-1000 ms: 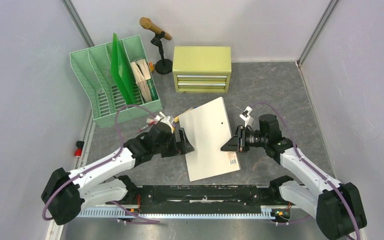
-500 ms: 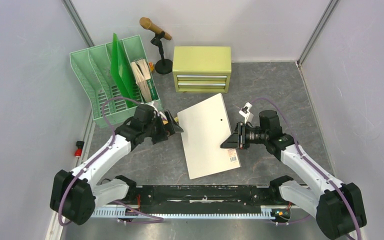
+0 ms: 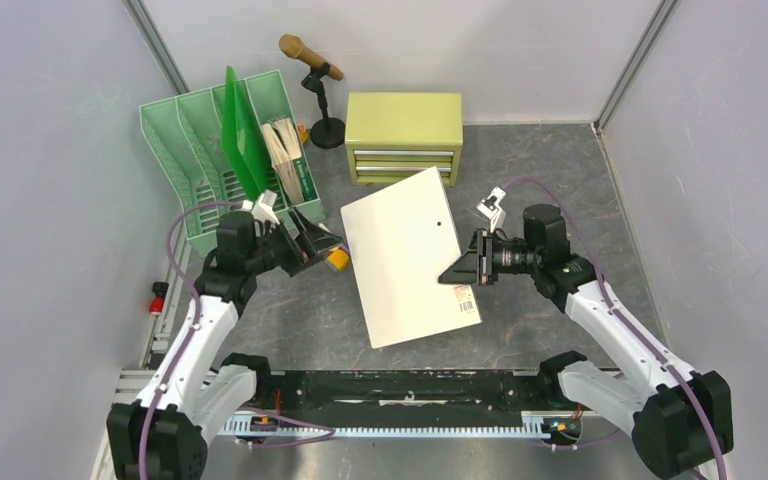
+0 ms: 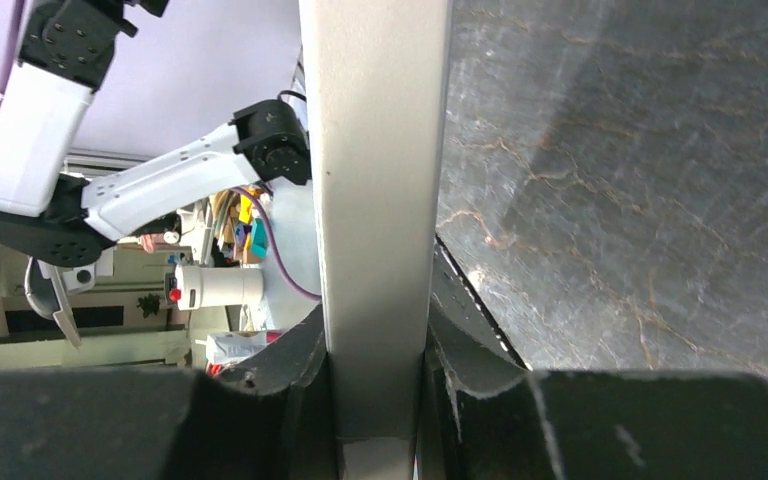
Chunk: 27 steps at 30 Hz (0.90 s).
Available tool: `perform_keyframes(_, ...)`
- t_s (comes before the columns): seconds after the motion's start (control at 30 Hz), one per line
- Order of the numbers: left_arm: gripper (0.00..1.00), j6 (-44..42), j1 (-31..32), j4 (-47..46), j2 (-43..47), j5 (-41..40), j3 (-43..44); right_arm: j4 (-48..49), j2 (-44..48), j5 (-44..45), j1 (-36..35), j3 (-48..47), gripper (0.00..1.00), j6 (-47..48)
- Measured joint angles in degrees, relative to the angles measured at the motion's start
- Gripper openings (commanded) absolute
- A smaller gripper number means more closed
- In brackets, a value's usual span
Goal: Organize the desk
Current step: Place the folder in the storage box.
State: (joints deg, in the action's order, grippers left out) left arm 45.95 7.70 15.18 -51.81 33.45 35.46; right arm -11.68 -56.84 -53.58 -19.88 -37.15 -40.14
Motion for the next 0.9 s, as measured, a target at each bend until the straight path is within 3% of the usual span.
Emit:
perform_keyframes(0.3,1.00,2.84,-3.89,-10.54,2.34,7.56,-0.07,0.98,0.00,-2.84,0.00,-5.25,0.00,-1.66)
perform_keyframes(0.6,0.93,4.79,-9.86,-19.02,-5.14,18.05,3.21,3.65,0.94,-6.16,0.00,-7.80,0.00,-4.66)
perform_keyframes(0.9,0.85,10.69,-10.14,-31.04,-8.90,28.65,4.22,4.66,1.18,-8.37,0.00,-8.07,0.00,-5.75)
